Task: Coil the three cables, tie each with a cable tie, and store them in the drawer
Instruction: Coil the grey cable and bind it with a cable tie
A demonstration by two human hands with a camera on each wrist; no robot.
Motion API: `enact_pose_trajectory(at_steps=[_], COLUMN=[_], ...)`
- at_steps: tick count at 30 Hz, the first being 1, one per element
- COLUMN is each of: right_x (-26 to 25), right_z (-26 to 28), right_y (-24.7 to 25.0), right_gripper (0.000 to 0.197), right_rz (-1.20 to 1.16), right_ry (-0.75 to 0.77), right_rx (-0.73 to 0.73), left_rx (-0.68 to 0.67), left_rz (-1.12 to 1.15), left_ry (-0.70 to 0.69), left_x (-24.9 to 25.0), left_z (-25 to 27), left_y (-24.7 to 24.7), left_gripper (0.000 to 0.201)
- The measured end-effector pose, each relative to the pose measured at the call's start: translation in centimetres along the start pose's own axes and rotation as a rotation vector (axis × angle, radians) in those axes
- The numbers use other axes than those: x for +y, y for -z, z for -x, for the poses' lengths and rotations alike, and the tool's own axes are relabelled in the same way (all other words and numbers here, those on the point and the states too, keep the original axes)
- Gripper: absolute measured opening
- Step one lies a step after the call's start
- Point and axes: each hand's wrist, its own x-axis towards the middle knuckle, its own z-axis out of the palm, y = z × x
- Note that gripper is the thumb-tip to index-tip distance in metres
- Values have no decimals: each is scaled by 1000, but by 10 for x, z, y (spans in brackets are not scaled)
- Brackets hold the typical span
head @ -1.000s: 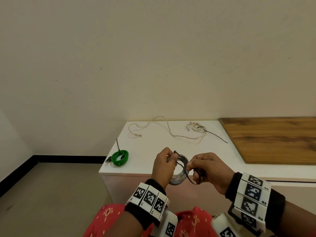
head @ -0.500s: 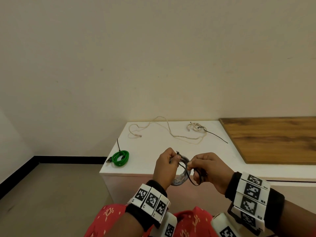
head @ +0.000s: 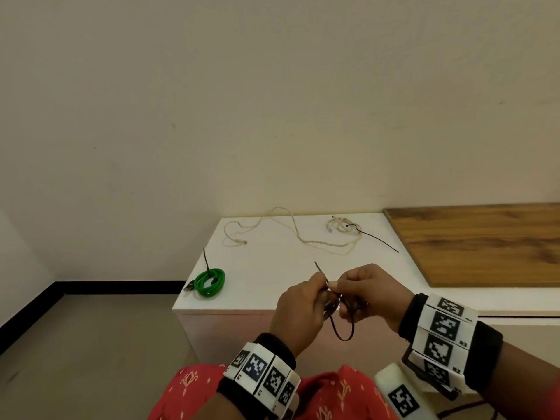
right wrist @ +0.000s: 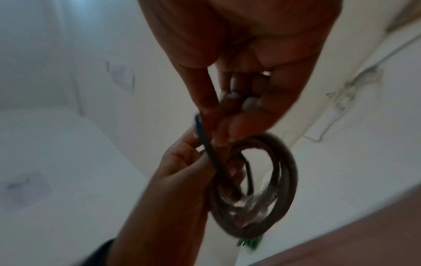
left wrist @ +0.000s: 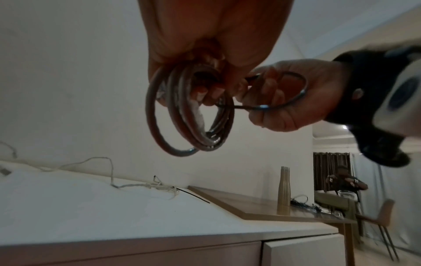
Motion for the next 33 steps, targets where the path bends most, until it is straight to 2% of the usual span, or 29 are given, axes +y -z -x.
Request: enact_pose_trajectory(at_steps=[2,4,8,12,16,19,21,23,25,26,28,30,33], right_x=[0,2,8,4,-10,-20,-19,-10,3,8,11,10,9], right_z=[-3,-8,-15,-20,-21,-19,-19,-20,-20,-20,-19,-18,-18], right_y=[4,9,12,16,36,42,39,33,25,20,12,11,14], right_gripper=[22,20,18,22,24,23,17,12,20,20,16,18,21], right_rz=[145,174,39,-28,-239,-324,-244,-72,44,69,71,43,26], right_ry=[74,110,90,187,329,487,444,250,86,67,99,129,186], right_rx=[52,72,9,152,325,341,264,134,-17,-67,-99,-61,20], left_rx=[-7,-38,-74,-126,-190,-196,-192,-187,-170,-165,-162,-168,-182], left_rz=[32,65,146,159,187,220,223,236,264,291,311,324,324], left_ry=[3,3,7,6,52,108,119,121,114,118,130,132,126], left_x=[2,5,9,10,7,5,6,7,8,9,10,11,13], left_z=[0,0,1,4,11,14,12,9,7,7,6,7,10], left_y=[1,-1,-8,-11,-13,-11,-10,-9,-8,-8,-7,-6,-4], left_gripper=[18,20,9,12,21,34,35,32,20,11,13,12,24])
